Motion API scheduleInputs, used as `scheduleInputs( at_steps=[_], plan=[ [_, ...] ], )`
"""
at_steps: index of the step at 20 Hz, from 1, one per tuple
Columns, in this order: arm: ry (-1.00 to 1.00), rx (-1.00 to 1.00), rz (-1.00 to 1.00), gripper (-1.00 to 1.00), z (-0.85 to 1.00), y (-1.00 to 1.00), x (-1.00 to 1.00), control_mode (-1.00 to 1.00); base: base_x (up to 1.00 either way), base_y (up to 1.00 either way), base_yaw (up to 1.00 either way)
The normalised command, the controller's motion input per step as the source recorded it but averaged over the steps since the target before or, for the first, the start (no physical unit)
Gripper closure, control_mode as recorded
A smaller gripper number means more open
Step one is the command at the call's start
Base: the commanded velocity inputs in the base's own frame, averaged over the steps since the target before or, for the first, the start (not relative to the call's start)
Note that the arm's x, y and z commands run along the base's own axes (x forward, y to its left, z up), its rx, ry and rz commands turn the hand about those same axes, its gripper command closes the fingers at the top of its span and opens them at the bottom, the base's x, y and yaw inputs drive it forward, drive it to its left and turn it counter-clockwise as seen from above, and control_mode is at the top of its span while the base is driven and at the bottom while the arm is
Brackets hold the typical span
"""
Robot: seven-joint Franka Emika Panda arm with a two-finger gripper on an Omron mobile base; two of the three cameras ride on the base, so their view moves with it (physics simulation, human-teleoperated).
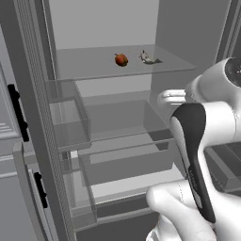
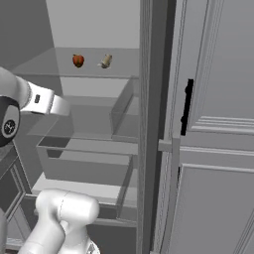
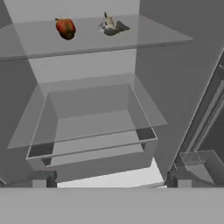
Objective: Place one bell pepper and one fish in each tupperware on the nearby counter, to pack two identical lunches.
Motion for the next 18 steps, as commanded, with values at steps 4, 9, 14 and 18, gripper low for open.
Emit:
scheduleInputs(
  at_steps=[4, 9, 14, 18],
  plan=[
    [-0.17, 0.04, -0.11, -1.00, 0.17, -0.02, 0.32, -1.00, 0.00, 0.00, 0.00],
    [-0.08, 0.11, -0.04, -1.00, 0.31, -0.17, 0.33, -1.00, 0.00, 0.00, 0.00],
    [0.00, 0.06, 0.00, -1.00, 0.38, -0.10, 0.42, -1.00, 0.00, 0.00, 0.00],
    [0.00, 0.00, 0.00, -1.00, 0.35, 0.00, 0.48, -1.00, 0.00, 0.00, 0.00]
  ],
)
